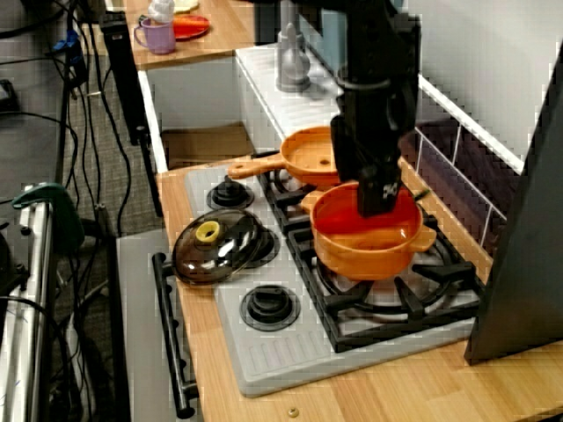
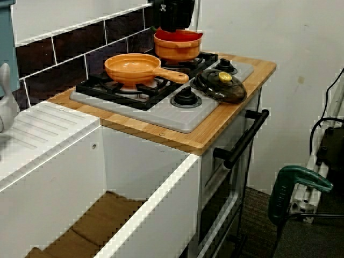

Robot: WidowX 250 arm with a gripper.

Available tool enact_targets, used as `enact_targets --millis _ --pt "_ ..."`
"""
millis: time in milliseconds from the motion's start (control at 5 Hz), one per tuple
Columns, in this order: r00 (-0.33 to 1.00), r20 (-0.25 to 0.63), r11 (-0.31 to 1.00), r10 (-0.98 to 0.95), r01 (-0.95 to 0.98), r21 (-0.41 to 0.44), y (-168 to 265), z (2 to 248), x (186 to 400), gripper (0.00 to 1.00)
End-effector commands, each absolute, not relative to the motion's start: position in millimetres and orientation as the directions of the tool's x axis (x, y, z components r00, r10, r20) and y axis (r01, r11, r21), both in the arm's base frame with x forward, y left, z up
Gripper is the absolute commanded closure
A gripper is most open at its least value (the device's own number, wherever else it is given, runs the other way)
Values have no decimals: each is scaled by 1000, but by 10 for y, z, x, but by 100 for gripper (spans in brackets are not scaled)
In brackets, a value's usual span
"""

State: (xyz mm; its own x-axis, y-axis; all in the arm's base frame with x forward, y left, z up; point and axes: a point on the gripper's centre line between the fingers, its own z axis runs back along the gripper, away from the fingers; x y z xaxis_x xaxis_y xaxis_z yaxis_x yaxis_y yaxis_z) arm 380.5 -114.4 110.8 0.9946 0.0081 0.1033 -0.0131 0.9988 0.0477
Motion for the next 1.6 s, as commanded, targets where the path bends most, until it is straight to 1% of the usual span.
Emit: enact_targets --millis 0,200,400,600,1000,1200,1400 --pt "985 171 999 33 -33 -3 -868 1712 3678 0" --pt "984 175 999 34 -32 -15 -746 1836 3494 0" --pt "986 166 999 33 -31 -16 -640 1926 3263 0" --pt "984 172 999 33 -28 -30 -557 1969 3023 0" --pt "979 204 1000 8 -5 -14 -506 1923 2515 0" --pt "963 270 1000 19 -14 -22 -498 1874 2292 0" --pt "927 365 996 88 -71 -60 -514 1809 2120 0"
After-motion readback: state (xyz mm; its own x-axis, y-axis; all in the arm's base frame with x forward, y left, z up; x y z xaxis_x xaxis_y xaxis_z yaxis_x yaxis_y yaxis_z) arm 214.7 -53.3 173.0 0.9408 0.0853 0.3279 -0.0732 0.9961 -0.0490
